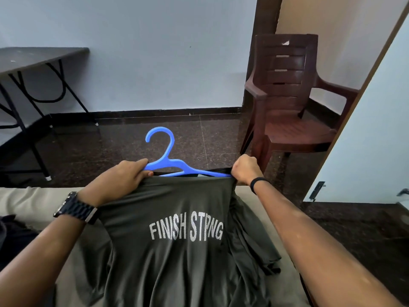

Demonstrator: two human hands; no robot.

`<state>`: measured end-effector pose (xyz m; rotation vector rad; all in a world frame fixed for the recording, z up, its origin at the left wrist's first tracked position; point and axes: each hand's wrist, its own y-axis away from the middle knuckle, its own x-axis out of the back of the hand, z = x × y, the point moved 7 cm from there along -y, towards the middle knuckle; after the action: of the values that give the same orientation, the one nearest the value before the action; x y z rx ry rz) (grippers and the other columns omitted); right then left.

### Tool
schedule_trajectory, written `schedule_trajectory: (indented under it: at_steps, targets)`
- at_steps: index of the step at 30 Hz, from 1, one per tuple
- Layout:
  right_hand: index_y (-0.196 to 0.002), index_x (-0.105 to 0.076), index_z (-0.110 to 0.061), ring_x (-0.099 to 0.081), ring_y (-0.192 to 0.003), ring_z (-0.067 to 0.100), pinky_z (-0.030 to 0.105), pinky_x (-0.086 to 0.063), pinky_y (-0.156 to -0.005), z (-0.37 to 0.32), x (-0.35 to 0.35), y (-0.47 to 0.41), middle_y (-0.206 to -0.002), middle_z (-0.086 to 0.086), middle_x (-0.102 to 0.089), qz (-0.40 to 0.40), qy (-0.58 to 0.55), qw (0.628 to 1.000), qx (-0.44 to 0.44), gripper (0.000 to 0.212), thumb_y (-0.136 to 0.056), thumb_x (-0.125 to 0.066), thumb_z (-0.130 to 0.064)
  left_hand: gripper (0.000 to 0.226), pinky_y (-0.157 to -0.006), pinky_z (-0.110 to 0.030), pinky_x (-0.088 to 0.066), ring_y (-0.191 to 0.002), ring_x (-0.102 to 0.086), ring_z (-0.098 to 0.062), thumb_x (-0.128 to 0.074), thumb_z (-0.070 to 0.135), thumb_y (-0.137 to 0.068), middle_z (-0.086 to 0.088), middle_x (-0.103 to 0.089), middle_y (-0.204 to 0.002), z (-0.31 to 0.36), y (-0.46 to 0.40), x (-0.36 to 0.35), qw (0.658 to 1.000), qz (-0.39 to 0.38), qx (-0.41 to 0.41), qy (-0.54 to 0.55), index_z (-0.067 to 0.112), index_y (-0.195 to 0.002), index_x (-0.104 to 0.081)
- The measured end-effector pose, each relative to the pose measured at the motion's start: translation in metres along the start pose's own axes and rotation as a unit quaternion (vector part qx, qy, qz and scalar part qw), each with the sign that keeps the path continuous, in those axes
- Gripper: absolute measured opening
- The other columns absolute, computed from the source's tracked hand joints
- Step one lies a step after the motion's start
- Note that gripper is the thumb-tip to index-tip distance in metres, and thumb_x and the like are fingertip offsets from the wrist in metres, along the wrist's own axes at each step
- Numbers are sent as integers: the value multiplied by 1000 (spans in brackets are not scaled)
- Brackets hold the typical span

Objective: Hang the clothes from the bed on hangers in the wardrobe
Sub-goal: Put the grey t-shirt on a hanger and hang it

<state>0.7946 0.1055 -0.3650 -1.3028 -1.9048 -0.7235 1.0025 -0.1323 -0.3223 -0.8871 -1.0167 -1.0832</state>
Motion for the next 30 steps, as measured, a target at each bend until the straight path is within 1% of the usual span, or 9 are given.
schedule_trajectory:
  at_steps: [3,7,13,15,17,19,23,27,30]
  targets:
    - [-87,-75,-7,-65,-93,33,37,-55,-83,-20,9,10,-101,18,-68,8,25,996,82,23,-79,-54,-1,32,-60,-33,-37,-65,-51,-18,-50,30,-98,-2,-53,-66,5,-7,7,998,48,20,41,14,-72,-38]
    - [-81,-69,-10,-62,-85,25,30,-50,-73,-45,27,26,-88,8,-66,43,8,983,181,19,-77,-55,2,35,-62,-36,-38,-66,-49,-25,-52,26,-97,-8,-55,-66,23,-18,12,990,110,23,85,10,-70,-36]
    - [-83,-59,-13,-55,-64,10,7,-38,-56,-59,59,44,-65,-2,-60,96,-142,969,176,7,-83,-61,-6,29,-58,-33,-37,-60,-46,-21,-55,26,-95,-4,-52,-63,44,-29,31,973,187,32,133,14,-72,-41]
    - [-94,-58,-11,-60,-64,11,5,-43,-58,-62,62,48,-69,3,-63,17,-266,951,157,4,-90,-59,-9,30,-59,-34,-36,-61,-45,-21,-54,27,-95,-3,-51,-63,49,-31,40,968,202,33,144,17,-70,-40]
    - [-101,-56,-6,-67,-62,19,20,-56,-59,-73,56,56,-77,17,-66,-130,-395,898,142,8,-99,-49,-10,32,-59,-30,-36,-61,-45,-18,-54,26,-95,-3,-54,-65,55,-34,50,965,211,21,157,21,-68,-38]
    - [-99,-59,-1,-67,-58,15,24,-58,-56,-79,75,57,-79,21,-66,-99,-348,916,174,17,-100,-43,-7,31,-58,-24,-35,-61,-43,-14,-55,26,-95,-1,-55,-66,62,-36,64,960,221,2,169,21,-68,-40]
    - [-101,-68,-7,-62,-75,9,9,-46,-72,-82,141,55,-89,1,-66,126,-134,950,253,19,-91,-52,-4,29,-56,-17,-32,-60,-38,-14,-58,25,-94,-3,-51,-64,75,-42,97,951,240,-42,190,13,-72,-45]
    - [-109,-67,-12,-59,-100,12,16,-40,-87,-81,168,50,-109,0,-66,73,6,958,276,21,-91,-63,-23,30,-55,-16,-31,-56,-38,-6,-58,25,-94,11,-47,-56,92,-46,136,937,274,-80,204,19,-68,-44]
    - [-92,-67,-13,-58,-95,21,28,-43,-77,-89,199,57,-96,6,-67,79,23,956,281,19,-93,-60,-31,27,-55,-12,-34,-55,-43,0,-57,25,-94,14,-50,-56,113,-47,168,926,303,-113,195,22,-69,-48]
